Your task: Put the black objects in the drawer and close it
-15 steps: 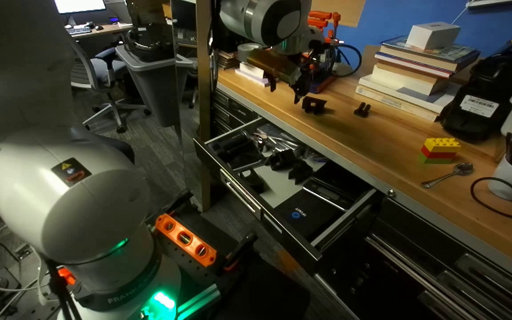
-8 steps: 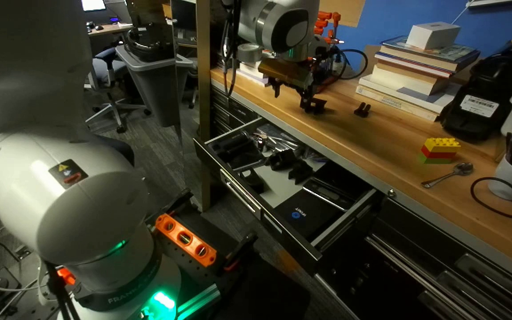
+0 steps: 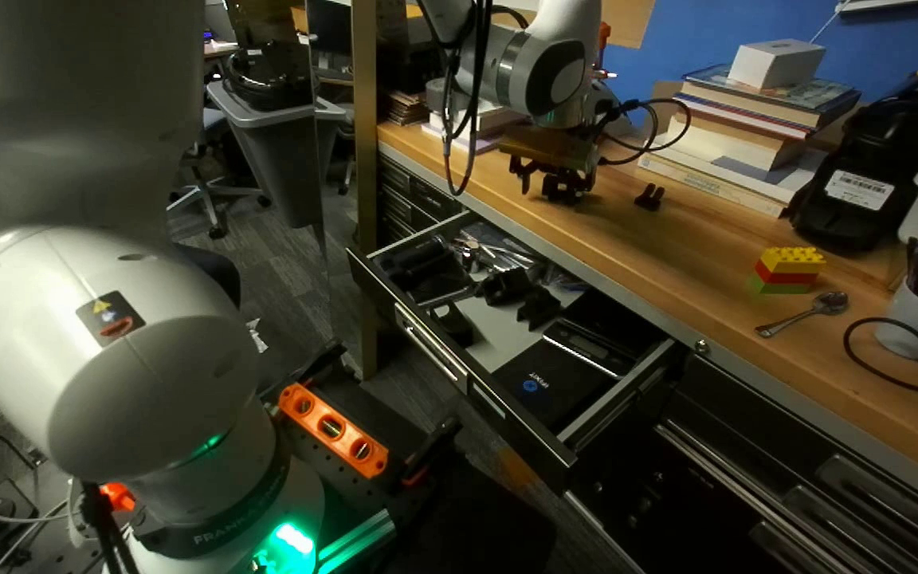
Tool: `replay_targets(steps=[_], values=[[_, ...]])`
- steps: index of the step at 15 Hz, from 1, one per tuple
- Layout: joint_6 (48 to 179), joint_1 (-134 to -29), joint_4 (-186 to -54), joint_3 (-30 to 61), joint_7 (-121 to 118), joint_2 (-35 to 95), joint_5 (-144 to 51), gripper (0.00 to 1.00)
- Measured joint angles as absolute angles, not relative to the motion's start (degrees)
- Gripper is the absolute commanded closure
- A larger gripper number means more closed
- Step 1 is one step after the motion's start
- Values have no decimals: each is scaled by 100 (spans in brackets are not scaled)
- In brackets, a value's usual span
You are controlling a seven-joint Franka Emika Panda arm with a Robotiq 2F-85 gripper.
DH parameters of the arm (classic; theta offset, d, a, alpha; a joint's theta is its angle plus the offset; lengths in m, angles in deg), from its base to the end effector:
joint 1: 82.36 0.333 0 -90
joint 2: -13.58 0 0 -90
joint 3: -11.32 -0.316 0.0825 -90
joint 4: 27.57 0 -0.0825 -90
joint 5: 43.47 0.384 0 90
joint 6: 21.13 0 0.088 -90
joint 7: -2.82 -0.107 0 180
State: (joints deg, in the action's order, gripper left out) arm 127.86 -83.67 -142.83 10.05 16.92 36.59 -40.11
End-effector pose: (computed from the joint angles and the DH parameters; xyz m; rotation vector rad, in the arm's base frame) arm 0.6230 -0.0022 0.2712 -3.0926 -0.3031 -0.2975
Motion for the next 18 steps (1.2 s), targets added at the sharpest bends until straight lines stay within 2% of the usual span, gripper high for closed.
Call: replay_targets(steps=[11, 12, 13, 18], values=[[12779, -8406, -14073, 1034, 1686, 3823, -4503, 0], [12775, -8406, -14059, 1034, 1686, 3838, -4504, 25], [12774, -8407, -14041, 1034, 1686, 3858, -4504, 26], [12767, -8409, -13959, 1009, 1688, 3913, -4504, 64]])
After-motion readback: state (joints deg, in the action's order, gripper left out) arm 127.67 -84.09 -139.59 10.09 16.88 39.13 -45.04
